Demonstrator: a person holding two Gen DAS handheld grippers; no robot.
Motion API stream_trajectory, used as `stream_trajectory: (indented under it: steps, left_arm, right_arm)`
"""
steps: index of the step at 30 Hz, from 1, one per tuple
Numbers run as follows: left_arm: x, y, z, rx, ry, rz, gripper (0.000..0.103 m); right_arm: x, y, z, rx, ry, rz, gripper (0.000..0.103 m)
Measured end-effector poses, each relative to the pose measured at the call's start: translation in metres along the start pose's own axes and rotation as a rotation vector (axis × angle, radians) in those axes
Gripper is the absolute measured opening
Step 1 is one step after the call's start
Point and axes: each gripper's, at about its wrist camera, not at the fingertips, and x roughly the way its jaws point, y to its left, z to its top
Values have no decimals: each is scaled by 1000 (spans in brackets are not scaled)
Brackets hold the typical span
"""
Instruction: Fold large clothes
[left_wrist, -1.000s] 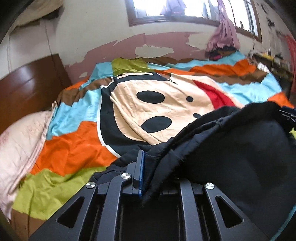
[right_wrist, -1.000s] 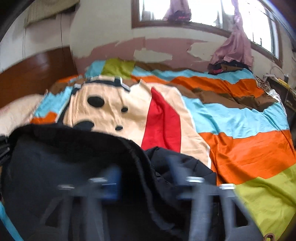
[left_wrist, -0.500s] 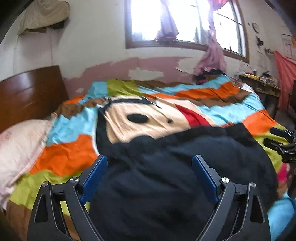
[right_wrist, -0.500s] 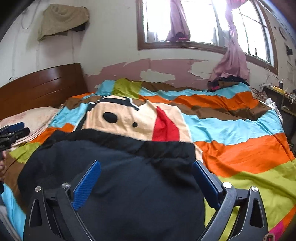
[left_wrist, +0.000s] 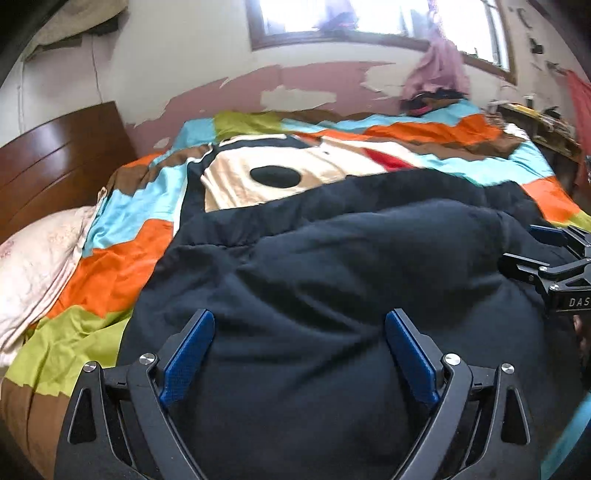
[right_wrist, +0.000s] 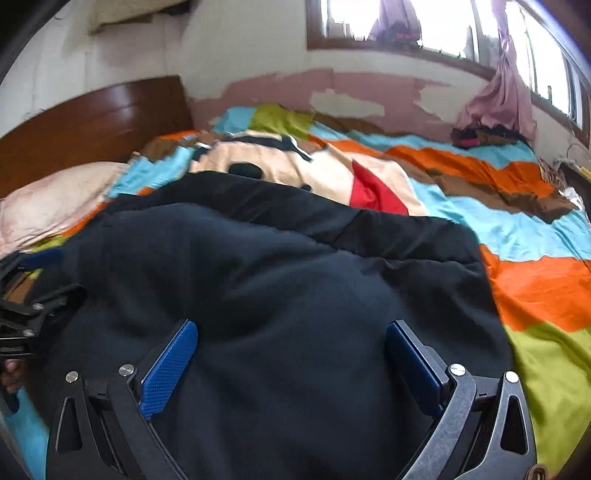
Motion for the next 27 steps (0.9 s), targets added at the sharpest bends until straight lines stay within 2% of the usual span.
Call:
stream_trajectory:
  steps: [3,6,8,12,15,20,27]
  left_arm:
    - [21,12,5,-36,7,13,102]
    - [39,23,10,-58,38,-27,102]
    - [50,29,13,-67,65,-71,102]
    - [59,46,16,-126,72,-180,102]
    - [60,51,16,-154,42,-211,102]
    - [61,49,18,-160,-26,-204,102]
    - [69,54,21,-197,-36,-249,102]
  right_arm:
    - [26,-7,11,-11,12,-45,103]
    - [49,-19,15,-5,42,-39,103]
    - [67,-36,19,59,95,18,103]
    - [83,-49,24,97,133,42,103]
    - [88,-47,25,96,113,24,103]
    - [97,-48,24,107,69,-3,103]
    - [106,-54,27,126,68,8,103]
